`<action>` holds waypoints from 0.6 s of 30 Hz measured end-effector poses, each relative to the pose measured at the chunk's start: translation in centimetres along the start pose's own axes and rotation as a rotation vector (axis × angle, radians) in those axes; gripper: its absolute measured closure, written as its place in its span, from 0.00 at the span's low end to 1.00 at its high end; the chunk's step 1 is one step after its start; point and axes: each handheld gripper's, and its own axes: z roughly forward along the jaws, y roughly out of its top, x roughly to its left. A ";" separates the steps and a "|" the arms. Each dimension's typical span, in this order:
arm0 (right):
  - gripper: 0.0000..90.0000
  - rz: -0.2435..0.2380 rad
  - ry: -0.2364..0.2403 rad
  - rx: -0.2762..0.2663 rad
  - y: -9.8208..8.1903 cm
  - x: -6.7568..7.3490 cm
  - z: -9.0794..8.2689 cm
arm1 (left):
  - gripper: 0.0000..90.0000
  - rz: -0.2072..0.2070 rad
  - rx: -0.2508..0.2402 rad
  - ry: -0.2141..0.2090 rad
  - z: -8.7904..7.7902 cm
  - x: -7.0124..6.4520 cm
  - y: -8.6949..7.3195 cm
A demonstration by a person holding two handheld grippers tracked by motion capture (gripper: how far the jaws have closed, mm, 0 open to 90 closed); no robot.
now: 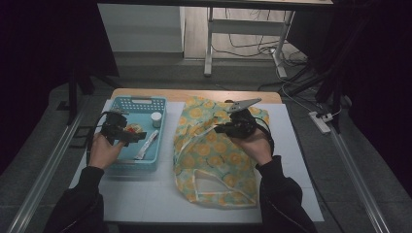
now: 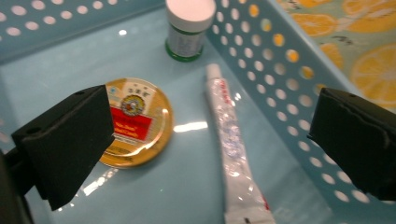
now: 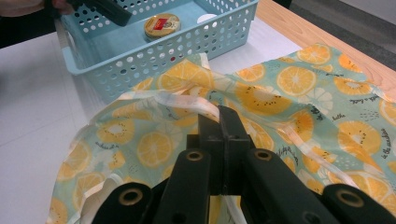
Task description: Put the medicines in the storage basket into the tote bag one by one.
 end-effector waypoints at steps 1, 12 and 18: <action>1.00 0.000 0.000 0.000 0.0 0.0 0.0 | 0.00 -0.002 0.003 0.004 0.1 0.1 0.1; 1.00 -0.002 0.000 0.003 0.0 0.0 0.0 | 0.00 -0.007 0.087 0.057 2.4 1.9 1.0; 1.00 -0.004 0.000 0.000 0.0 0.0 -0.1 | 0.00 -0.030 0.127 0.060 3.8 3.0 1.1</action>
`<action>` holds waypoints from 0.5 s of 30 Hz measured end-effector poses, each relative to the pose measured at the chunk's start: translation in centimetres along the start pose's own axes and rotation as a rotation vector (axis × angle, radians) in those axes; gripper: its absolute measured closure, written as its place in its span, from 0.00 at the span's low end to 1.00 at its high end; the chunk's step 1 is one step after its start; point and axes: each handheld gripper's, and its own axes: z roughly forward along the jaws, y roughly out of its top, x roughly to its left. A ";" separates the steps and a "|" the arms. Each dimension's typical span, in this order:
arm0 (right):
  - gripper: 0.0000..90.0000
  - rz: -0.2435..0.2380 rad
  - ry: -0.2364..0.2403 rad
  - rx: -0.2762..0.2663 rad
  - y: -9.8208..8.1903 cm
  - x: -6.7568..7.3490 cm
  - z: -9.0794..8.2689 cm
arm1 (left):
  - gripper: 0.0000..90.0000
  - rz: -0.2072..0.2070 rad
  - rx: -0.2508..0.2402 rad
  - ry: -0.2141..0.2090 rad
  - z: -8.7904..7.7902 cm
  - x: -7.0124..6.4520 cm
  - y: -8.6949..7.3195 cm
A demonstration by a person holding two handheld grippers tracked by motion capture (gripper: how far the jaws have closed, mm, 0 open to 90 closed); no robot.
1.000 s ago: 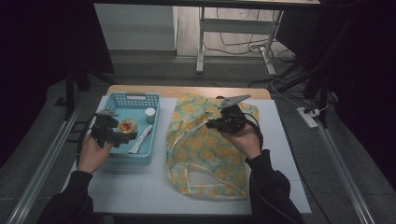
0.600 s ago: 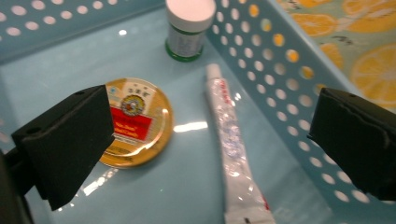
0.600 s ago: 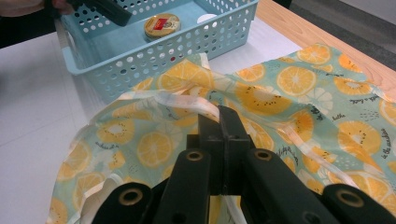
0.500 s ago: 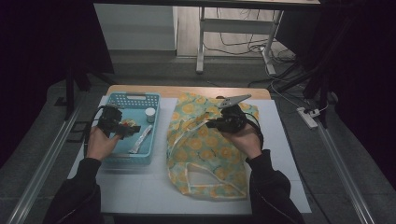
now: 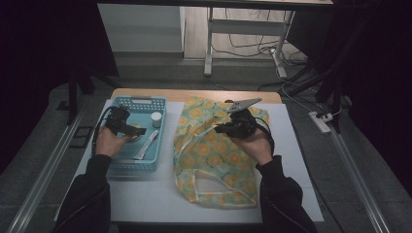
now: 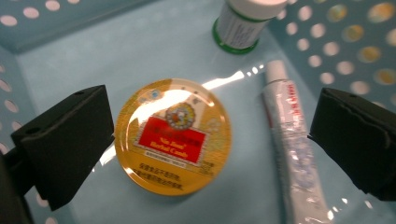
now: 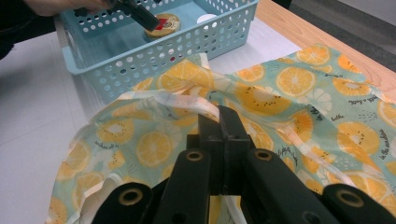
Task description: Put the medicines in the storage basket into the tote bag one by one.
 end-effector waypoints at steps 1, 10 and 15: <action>1.00 0.000 0.000 -0.001 0.0 0.0 0.0 | 0.00 -0.006 0.009 -0.004 0.3 0.2 0.0; 1.00 -0.004 0.005 0.003 0.0 0.0 0.0 | 0.00 -0.056 0.087 -0.002 1.9 1.2 0.1; 1.00 -0.005 0.005 0.002 0.0 0.1 0.0 | 0.03 -0.063 0.129 0.009 2.5 1.2 0.3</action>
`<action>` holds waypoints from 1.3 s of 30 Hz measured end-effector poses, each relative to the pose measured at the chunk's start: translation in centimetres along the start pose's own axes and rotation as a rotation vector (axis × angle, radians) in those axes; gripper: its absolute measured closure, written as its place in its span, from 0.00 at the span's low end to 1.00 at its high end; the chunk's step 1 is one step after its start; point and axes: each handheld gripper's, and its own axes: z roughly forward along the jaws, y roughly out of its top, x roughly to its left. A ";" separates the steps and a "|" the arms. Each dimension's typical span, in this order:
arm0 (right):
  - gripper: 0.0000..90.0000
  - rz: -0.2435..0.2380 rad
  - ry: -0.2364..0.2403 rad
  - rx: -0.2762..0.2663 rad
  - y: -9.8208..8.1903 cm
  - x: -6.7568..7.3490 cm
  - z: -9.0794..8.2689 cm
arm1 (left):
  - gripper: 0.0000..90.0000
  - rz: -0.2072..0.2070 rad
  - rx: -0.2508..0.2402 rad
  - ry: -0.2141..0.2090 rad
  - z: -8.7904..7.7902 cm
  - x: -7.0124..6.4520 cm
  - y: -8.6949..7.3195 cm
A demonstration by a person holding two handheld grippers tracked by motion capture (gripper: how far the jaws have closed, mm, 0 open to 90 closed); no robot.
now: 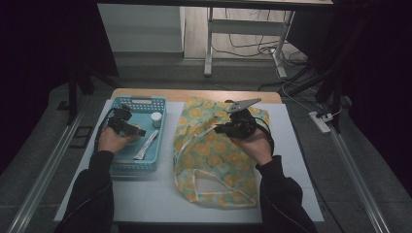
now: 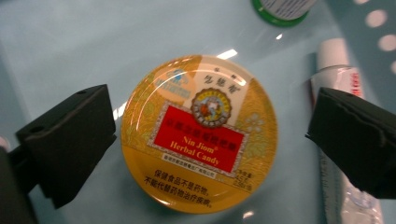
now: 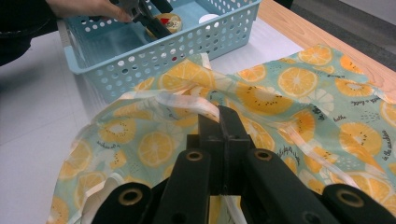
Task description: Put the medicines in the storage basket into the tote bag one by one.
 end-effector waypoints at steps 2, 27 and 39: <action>1.00 0.000 -0.001 -0.001 0.0 0.0 -0.1 | 0.05 0.002 0.015 0.002 0.1 0.0 0.0; 1.00 0.000 -0.008 -0.003 0.0 -0.1 0.0 | 0.23 -0.033 0.014 0.010 -0.7 -0.3 0.4; 1.00 -0.007 -0.013 -0.003 0.0 0.0 0.0 | 0.23 0.024 -0.055 -0.044 -3.1 -1.7 0.9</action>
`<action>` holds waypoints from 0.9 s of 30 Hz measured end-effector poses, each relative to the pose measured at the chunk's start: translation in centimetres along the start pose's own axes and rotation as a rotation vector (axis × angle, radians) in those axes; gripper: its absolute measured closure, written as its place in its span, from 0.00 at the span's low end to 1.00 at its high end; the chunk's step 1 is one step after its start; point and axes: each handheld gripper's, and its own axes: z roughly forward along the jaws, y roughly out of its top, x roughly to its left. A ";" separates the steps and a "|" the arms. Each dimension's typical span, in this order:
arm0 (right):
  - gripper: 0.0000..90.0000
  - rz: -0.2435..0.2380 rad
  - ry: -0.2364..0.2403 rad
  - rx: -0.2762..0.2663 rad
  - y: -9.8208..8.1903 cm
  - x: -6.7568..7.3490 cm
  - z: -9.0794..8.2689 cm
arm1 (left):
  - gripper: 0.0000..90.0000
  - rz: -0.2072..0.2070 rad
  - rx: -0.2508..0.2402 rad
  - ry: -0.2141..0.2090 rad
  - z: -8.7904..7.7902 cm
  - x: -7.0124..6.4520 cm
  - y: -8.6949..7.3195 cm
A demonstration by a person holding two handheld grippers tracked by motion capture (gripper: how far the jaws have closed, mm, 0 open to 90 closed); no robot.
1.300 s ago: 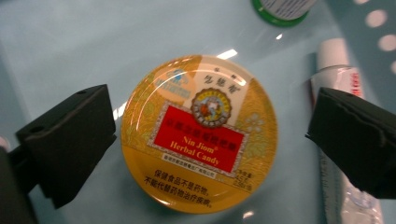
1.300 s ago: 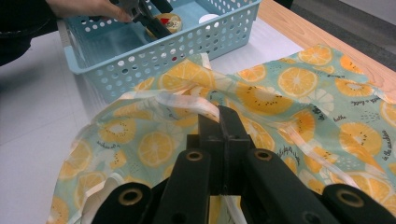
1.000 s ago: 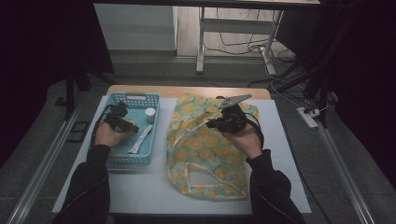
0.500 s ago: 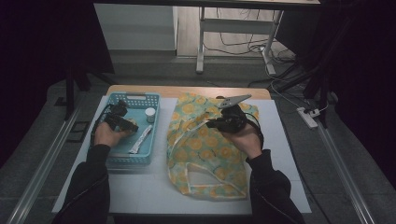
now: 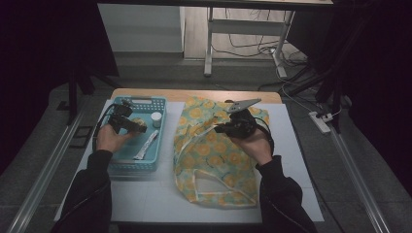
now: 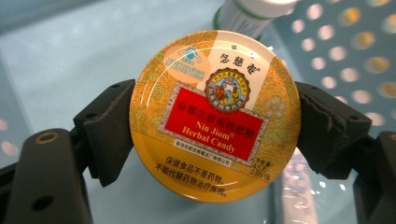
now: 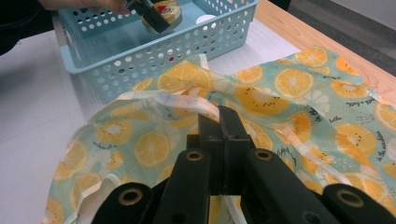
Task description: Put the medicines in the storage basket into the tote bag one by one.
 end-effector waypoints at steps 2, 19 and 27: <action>1.00 0.000 -0.001 -0.002 0.0 0.0 0.0 | 0.23 0.011 -0.007 -0.011 -0.4 -0.4 0.1; 1.00 0.005 -0.002 -0.006 -0.1 0.0 0.1 | 0.23 0.125 -0.041 -0.065 -3.4 -3.3 -0.5; 1.00 0.009 -0.003 -0.006 -0.1 -0.1 0.2 | 0.23 0.157 -0.069 -0.103 -5.0 -4.3 -1.4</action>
